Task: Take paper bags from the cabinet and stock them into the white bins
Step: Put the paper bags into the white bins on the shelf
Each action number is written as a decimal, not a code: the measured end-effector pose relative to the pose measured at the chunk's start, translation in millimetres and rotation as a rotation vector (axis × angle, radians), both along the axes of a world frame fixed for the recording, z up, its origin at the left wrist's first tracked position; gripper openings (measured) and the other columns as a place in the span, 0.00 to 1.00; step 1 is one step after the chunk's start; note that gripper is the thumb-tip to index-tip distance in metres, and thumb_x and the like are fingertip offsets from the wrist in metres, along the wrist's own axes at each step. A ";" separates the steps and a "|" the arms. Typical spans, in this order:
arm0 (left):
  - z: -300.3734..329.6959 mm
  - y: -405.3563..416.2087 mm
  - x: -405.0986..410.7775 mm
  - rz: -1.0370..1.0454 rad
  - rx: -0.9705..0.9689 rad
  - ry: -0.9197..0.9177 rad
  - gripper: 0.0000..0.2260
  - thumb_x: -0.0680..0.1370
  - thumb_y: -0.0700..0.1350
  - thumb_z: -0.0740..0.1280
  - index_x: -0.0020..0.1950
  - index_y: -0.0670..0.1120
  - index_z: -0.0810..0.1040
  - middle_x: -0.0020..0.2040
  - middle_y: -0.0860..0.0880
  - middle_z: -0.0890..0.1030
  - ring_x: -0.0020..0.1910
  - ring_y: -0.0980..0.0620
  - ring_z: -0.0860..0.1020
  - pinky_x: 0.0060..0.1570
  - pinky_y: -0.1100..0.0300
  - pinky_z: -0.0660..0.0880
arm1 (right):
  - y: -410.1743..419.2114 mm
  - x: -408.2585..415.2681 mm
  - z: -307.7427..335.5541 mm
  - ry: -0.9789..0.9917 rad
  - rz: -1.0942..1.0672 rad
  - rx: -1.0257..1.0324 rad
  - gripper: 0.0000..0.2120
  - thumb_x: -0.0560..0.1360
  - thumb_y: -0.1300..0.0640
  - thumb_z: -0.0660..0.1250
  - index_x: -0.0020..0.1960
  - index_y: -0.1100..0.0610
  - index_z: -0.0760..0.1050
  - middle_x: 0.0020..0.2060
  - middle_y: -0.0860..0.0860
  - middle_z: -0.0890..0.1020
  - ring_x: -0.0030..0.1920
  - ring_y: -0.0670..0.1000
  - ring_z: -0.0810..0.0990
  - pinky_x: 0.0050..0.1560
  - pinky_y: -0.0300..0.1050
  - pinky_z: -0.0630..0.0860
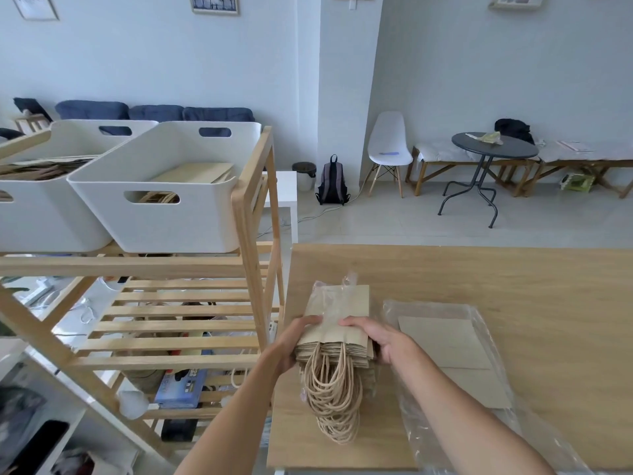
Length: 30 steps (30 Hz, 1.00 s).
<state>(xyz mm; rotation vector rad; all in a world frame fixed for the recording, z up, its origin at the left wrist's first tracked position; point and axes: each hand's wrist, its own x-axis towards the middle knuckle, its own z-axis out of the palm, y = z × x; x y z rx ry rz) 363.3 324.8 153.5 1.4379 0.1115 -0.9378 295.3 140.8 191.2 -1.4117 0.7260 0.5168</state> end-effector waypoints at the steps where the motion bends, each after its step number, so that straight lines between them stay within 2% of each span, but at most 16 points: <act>1: 1.8 -1.9 0.4 -0.007 -0.001 0.000 0.20 0.76 0.52 0.69 0.61 0.39 0.79 0.43 0.42 0.85 0.37 0.45 0.83 0.37 0.55 0.79 | -2.1 -1.2 1.1 -0.004 0.006 -0.008 0.22 0.70 0.51 0.78 0.60 0.60 0.79 0.54 0.61 0.86 0.51 0.59 0.85 0.59 0.55 0.80; 6: 6.5 -8.0 6.6 0.007 0.038 -0.018 0.30 0.69 0.59 0.73 0.61 0.40 0.80 0.48 0.41 0.80 0.46 0.43 0.75 0.43 0.51 0.71 | -17.0 -8.1 -2.5 -0.009 0.008 -0.004 0.26 0.68 0.49 0.79 0.62 0.60 0.79 0.52 0.61 0.87 0.57 0.61 0.84 0.65 0.58 0.77; 7: 8.3 -9.3 7.0 0.012 0.051 -0.030 0.28 0.70 0.60 0.72 0.60 0.41 0.80 0.46 0.42 0.81 0.45 0.43 0.74 0.43 0.51 0.70 | -20.9 -10.9 -4.2 -0.006 0.002 0.013 0.25 0.69 0.50 0.78 0.61 0.60 0.79 0.51 0.61 0.87 0.55 0.61 0.85 0.65 0.58 0.77; 9: 13.9 -11.0 7.3 0.017 0.068 -0.046 0.21 0.75 0.57 0.68 0.59 0.43 0.79 0.39 0.46 0.82 0.37 0.47 0.75 0.39 0.55 0.69 | -27.6 -19.0 -7.3 -0.014 -0.009 0.057 0.24 0.70 0.51 0.78 0.61 0.60 0.79 0.50 0.61 0.87 0.50 0.59 0.85 0.62 0.56 0.79; 11: 14.9 -12.7 10.7 0.030 0.055 -0.061 0.16 0.77 0.53 0.66 0.58 0.43 0.77 0.36 0.48 0.82 0.34 0.49 0.74 0.36 0.56 0.69 | -33.0 -29.2 -6.5 -0.018 -0.023 0.104 0.21 0.71 0.52 0.77 0.59 0.61 0.80 0.48 0.61 0.87 0.44 0.58 0.86 0.55 0.53 0.82; 13: 15.4 -13.6 11.6 0.043 0.049 -0.090 0.16 0.78 0.52 0.65 0.60 0.43 0.75 0.46 0.46 0.81 0.44 0.46 0.77 0.49 0.51 0.75 | -39.4 -39.7 -4.0 -0.023 -0.035 0.156 0.17 0.73 0.53 0.75 0.57 0.62 0.79 0.43 0.60 0.87 0.39 0.57 0.86 0.44 0.50 0.83; 14: 15.4 -14.2 11.7 0.049 0.060 -0.123 0.17 0.79 0.52 0.65 0.63 0.44 0.73 0.54 0.45 0.79 0.51 0.45 0.77 0.58 0.48 0.74 | -42.7 -45.1 -1.9 -0.027 -0.041 0.176 0.16 0.73 0.53 0.74 0.57 0.62 0.79 0.42 0.60 0.87 0.37 0.57 0.86 0.41 0.49 0.84; 16: 15.1 -15.1 11.0 0.068 0.123 -0.232 0.22 0.80 0.54 0.64 0.70 0.44 0.69 0.65 0.45 0.73 0.63 0.43 0.74 0.65 0.46 0.69 | -48.1 -55.2 4.0 -0.038 -0.039 0.211 0.17 0.73 0.53 0.74 0.57 0.62 0.79 0.42 0.61 0.86 0.37 0.57 0.86 0.39 0.49 0.84; 18: 14.4 -18.1 8.7 0.085 0.207 -0.370 0.25 0.81 0.55 0.63 0.73 0.44 0.67 0.70 0.45 0.70 0.68 0.43 0.71 0.65 0.49 0.67 | -54.3 -63.7 9.7 -0.054 -0.032 0.235 0.18 0.73 0.53 0.74 0.57 0.63 0.79 0.42 0.61 0.86 0.38 0.57 0.86 0.41 0.50 0.85; 21: 22.6 -24.5 -2.8 0.146 0.306 -0.586 0.24 0.83 0.54 0.61 0.74 0.43 0.65 0.70 0.44 0.72 0.68 0.43 0.71 0.61 0.53 0.67 | -65.8 -74.9 18.2 -0.086 -0.046 0.262 0.19 0.73 0.53 0.74 0.59 0.64 0.79 0.44 0.62 0.86 0.39 0.58 0.86 0.43 0.51 0.84; 24: 32.6 -27.3 -20.5 0.170 0.522 -1.009 0.23 0.82 0.49 0.63 0.75 0.44 0.64 0.74 0.43 0.70 0.69 0.43 0.72 0.64 0.50 0.70 | -83.3 -87.6 25.7 -0.116 -0.051 0.278 0.25 0.71 0.53 0.75 0.63 0.65 0.78 0.47 0.62 0.85 0.42 0.59 0.85 0.48 0.53 0.83; 25: 35.4 -27.4 -25.8 0.125 0.604 -1.194 0.24 0.81 0.47 0.65 0.76 0.44 0.63 0.74 0.44 0.68 0.70 0.44 0.71 0.67 0.49 0.69 | -89.7 -92.8 29.2 -0.124 -0.047 0.287 0.25 0.71 0.53 0.75 0.63 0.65 0.78 0.47 0.62 0.85 0.42 0.59 0.85 0.48 0.52 0.83; 27: 40.8 -29.9 -38.3 -0.043 0.696 -1.549 0.31 0.78 0.46 0.68 0.77 0.45 0.60 0.76 0.44 0.65 0.73 0.44 0.68 0.72 0.53 0.62 | -103.3 -103.4 35.4 -0.130 -0.047 0.304 0.23 0.71 0.53 0.74 0.61 0.65 0.79 0.45 0.62 0.85 0.40 0.58 0.86 0.46 0.51 0.84; 30: 55.5 -48.3 -66.1 -0.402 0.740 -1.878 0.44 0.71 0.50 0.66 0.82 0.49 0.44 0.80 0.42 0.57 0.79 0.43 0.57 0.79 0.51 0.50 | -120.3 -118.5 44.5 -0.166 -0.035 0.348 0.24 0.71 0.53 0.76 0.62 0.66 0.79 0.48 0.63 0.85 0.42 0.59 0.86 0.49 0.53 0.83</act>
